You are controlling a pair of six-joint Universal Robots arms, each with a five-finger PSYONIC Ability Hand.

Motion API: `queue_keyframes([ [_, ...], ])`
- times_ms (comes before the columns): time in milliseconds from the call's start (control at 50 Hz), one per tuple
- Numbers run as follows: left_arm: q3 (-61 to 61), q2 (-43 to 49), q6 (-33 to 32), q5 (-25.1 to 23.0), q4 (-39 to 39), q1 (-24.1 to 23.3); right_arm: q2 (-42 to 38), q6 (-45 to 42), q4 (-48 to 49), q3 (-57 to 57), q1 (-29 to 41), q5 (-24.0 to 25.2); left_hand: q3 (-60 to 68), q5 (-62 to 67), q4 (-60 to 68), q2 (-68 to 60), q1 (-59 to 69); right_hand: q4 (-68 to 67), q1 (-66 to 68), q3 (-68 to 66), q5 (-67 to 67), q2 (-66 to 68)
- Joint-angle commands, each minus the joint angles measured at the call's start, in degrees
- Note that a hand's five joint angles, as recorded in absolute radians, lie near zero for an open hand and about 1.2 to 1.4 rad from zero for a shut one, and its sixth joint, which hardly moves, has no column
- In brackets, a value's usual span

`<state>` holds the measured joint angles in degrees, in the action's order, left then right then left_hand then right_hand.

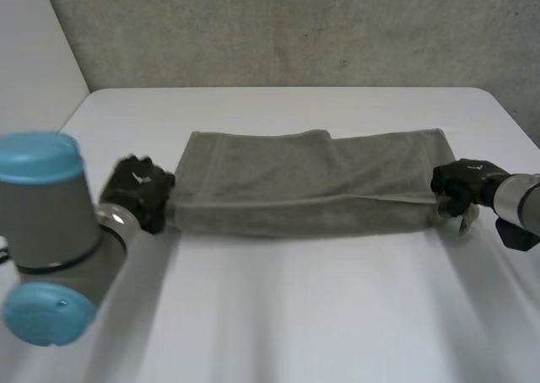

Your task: Fold the towel.

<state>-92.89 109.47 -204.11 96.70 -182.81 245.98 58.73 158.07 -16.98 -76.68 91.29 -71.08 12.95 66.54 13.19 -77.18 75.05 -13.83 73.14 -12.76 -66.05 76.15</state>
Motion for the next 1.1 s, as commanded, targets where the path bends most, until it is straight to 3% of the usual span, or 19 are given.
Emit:
queue_keyframes([
  [20, 0.5, -6.8, -3.7, -3.9, 3.2, 2.0, 5.4, -10.0, -7.8, -2.9, -2.7, 5.2, -3.0, 3.5, -3.2, -2.8, 4.9, 3.8, 6.9, 2.8, -4.0, 3.9],
  [260, -0.9, -5.4, -3.6, -8.2, 8.7, 2.9, 5.7, -31.2, -16.9, -5.2, -1.9, 3.9, -3.0, 3.5, -3.2, -2.8, 4.9, 3.8, 6.9, 2.8, -4.0, 3.9],
  [440, 8.4, 4.8, -8.7, -7.9, 5.4, 7.4, 2.6, -33.6, -12.1, 2.1, -0.9, 2.1, -3.0, 3.5, -3.2, -2.8, 4.9, 3.8, 6.9, 2.8, -4.0, 3.9],
  [520, 17.2, 9.4, -11.0, -7.1, 0.7, 7.6, -0.6, -34.1, -2.0, 14.1, 2.1, 1.7, -3.0, 3.5, -3.2, -2.8, 4.9, 3.8, 6.9, 2.8, -4.0, 3.9],
  [560, 27.1, 11.6, -11.3, -4.9, -5.9, 7.1, -1.3, -33.5, 3.1, 19.2, 3.3, 0.8, -3.0, 3.5, -3.2, -2.8, 4.9, 3.8, 6.9, 2.8, -4.0, 3.9],
  [580, 27.1, 11.6, -11.3, -4.9, -5.9, 7.1, -1.3, -33.1, 9.4, 23.3, 4.7, -0.7, -3.0, 3.5, -3.2, -2.8, 4.9, 3.8, 6.9, 2.8, -4.0, 3.9],
  [600, 31.2, 11.6, -11.5, -3.9, -10.3, 6.8, -1.3, -33.1, 9.5, 23.3, 4.7, -0.7, -3.0, 3.5, -3.2, -2.8, 4.9, 3.8, 6.9, 2.8, -4.0, 3.9],
  [620, 34.4, 11.3, -11.0, -3.2, -15.2, 6.0, -0.8, -32.1, 17.3, 26.4, 6.6, -2.5, -3.0, 3.5, -3.2, -2.8, 4.9, 3.8, 6.9, 2.8, -4.0, 3.9],
  [640, 34.4, 11.3, -11.0, -3.2, -15.3, 6.0, -0.1, -30.6, 24.8, 27.6, 8.5, -4.4, -3.0, 3.5, -3.2, -2.8, 4.9, 3.8, 6.9, 2.8, -4.0, 3.9],
  [660, 35.4, 9.8, -10.9, -3.4, -20.1, 4.7, -0.1, -30.6, 24.9, 27.6, 8.6, -4.4, -3.0, 3.5, -3.2, -2.8, 4.9, 3.8, 6.9, 2.8, -4.0, 3.9],
  [680, 35.4, 9.8, -10.9, -3.4, -20.1, 4.7, 1.4, -28.4, 31.2, 27.6, 10.0, -6.0, -3.0, 3.5, -3.2, -2.8, 4.9, 3.8, 6.9, 2.8, -4.0, 3.9],
  [700, 35.1, 7.2, -10.7, -3.8, -24.9, 3.3, 4.0, -25.7, 36.9, 26.8, 11.1, -6.8, -3.0, 3.5, -3.2, -2.8, 4.9, 3.8, 6.9, 2.8, -4.0, 3.9],
  [740, 34.3, 4.2, -10.3, -4.4, -29.1, 2.4, 6.7, -23.4, 39.0, 25.5, 11.5, -7.0, -3.0, 3.5, -3.2, -2.8, 4.9, 3.8, 6.9, 2.8, -4.0, 3.9],
  [780, 30.9, -0.8, -7.6, -6.6, -33.9, 2.1, 8.6, -21.0, 38.8, 24.2, 11.3, -7.0, -3.0, 3.5, -3.2, -2.8, 4.9, 3.8, 6.9, 2.8, -4.0, 3.9],
  [840, 29.0, -2.8, -5.9, -8.7, -34.1, 2.3, 9.0, -19.0, 38.1, 23.0, 11.2, -6.7, -3.0, 3.5, -3.2, -2.8, 4.9, 3.8, 6.9, 2.8, -4.0, 3.9],
  [860, 27.0, -4.2, -3.9, -11.5, -33.9, 3.1, 9.0, -18.3, 36.9, 21.3, 11.1, -6.3, -3.0, 3.5, -3.2, -2.8, 4.9, 3.8, 6.9, 2.8, -4.0, 3.9],
  [1100, 9.9, -0.2, -2.9, -18.6, -30.1, 8.4, 8.9, -18.2, 25.3, 5.3, 8.4, 2.9, -3.0, 3.5, -3.2, -2.8, 4.9, 3.8, 6.9, 2.8, -4.0, 3.9],
])
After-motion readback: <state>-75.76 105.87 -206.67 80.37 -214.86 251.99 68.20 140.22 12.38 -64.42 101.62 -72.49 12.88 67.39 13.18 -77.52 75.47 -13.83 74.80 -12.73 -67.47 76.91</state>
